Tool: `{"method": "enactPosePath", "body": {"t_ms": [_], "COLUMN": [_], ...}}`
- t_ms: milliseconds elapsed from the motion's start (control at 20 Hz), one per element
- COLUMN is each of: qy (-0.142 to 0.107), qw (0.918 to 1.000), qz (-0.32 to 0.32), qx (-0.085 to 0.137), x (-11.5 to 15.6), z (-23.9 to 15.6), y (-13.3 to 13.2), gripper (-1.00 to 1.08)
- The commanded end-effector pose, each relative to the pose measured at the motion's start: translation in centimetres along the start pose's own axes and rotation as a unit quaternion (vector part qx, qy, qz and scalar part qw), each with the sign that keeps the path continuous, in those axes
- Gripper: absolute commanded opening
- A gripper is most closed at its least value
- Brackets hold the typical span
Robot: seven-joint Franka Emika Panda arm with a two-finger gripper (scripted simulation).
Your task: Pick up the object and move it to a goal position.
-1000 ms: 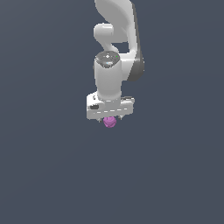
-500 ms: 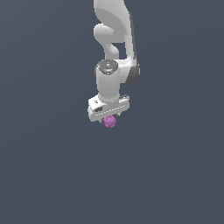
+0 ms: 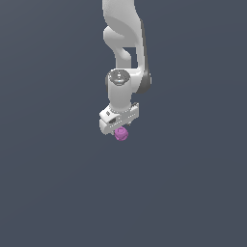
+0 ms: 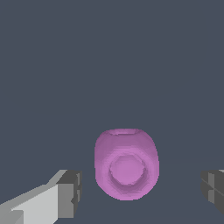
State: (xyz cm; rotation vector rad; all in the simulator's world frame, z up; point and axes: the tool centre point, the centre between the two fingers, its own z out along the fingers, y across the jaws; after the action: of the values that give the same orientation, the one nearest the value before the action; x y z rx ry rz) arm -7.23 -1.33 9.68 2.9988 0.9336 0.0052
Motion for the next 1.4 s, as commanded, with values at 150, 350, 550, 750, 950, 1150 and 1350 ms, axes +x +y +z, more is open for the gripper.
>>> {"method": "enactPosePath", "body": {"t_ms": [150,350,550,750,950,1150,1350], "qy": [-0.001,-0.001,-0.001,-0.001,-0.001,-0.001,-0.001], "qw": [0.9997,0.9997,0.9997,0.9996,0.9996,0.9996,0.9996], "qz": [-0.025,-0.026,-0.026,-0.027,-0.028,-0.028,-0.028], "qx": [0.001,0.001,0.001,0.001,0.001,0.001,0.001], "x": [-0.7,-0.7,-0.7,-0.8,-0.8,-0.8,-0.8], "z": [0.6,0.7,1.2,2.6,4.5,5.5,5.7], "y": [-0.5,-0.5,-0.5,-0.5,-0.6,-0.6,-0.6], "gripper": [1.00,1.00,1.00,1.00,1.00,1.00,-1.00]}}
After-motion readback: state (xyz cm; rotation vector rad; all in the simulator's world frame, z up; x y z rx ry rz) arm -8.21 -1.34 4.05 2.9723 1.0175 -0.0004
